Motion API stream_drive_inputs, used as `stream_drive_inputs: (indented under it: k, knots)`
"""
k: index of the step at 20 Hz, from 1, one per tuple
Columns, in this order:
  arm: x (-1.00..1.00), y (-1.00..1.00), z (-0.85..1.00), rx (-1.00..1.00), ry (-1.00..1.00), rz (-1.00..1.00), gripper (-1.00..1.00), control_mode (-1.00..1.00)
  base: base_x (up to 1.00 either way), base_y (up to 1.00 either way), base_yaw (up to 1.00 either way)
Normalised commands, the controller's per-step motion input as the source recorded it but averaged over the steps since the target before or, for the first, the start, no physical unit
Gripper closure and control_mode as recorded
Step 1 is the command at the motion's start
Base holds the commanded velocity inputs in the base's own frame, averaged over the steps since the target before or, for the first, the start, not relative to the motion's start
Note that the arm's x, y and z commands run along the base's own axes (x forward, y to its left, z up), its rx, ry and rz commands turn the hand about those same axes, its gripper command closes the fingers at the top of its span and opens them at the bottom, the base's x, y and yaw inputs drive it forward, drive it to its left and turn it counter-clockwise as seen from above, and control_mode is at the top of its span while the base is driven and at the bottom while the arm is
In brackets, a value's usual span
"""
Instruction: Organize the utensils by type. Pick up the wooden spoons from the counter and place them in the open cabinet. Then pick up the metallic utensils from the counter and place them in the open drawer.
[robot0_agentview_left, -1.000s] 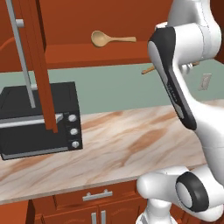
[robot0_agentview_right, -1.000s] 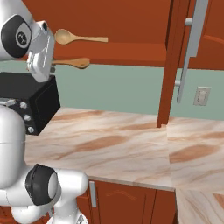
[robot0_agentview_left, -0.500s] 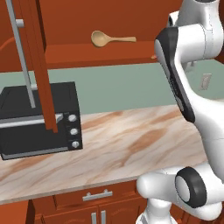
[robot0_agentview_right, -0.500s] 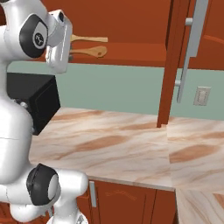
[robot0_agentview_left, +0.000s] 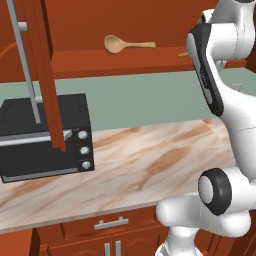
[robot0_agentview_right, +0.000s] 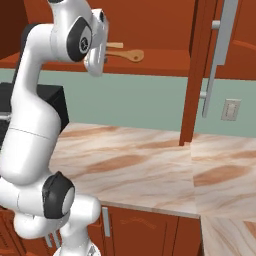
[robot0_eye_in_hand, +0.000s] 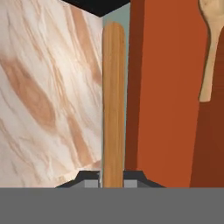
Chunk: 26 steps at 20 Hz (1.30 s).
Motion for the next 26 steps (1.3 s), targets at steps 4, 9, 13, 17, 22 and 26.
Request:
stream_drive_inputs:
  k: [4,9,13,17,22,26]
  knots:
    - [0.53,-0.06,-0.02,0.14,-0.03,0.12,1.00,-1.00,0.00,0.00,0.00]
    - [0.52,-0.03,-0.05,0.13,-0.15,0.14,1.00,-1.00,0.00,0.00,0.00]
    - [0.56,-0.13,-0.01,0.06,-0.17,0.10,1.00,-1.00,0.00,0.00,0.00]
    - [0.67,-0.21,0.00,0.08,-0.09,0.10,1.00,-1.00,0.00,0.00,0.00]
    - [0.61,-0.23,-0.01,0.05,0.00,0.08,1.00,-1.00,0.00,0.00,0.00]
    - [0.62,-0.15,0.00,0.05,0.00,0.07,1.00,-1.00,0.00,0.00,0.00]
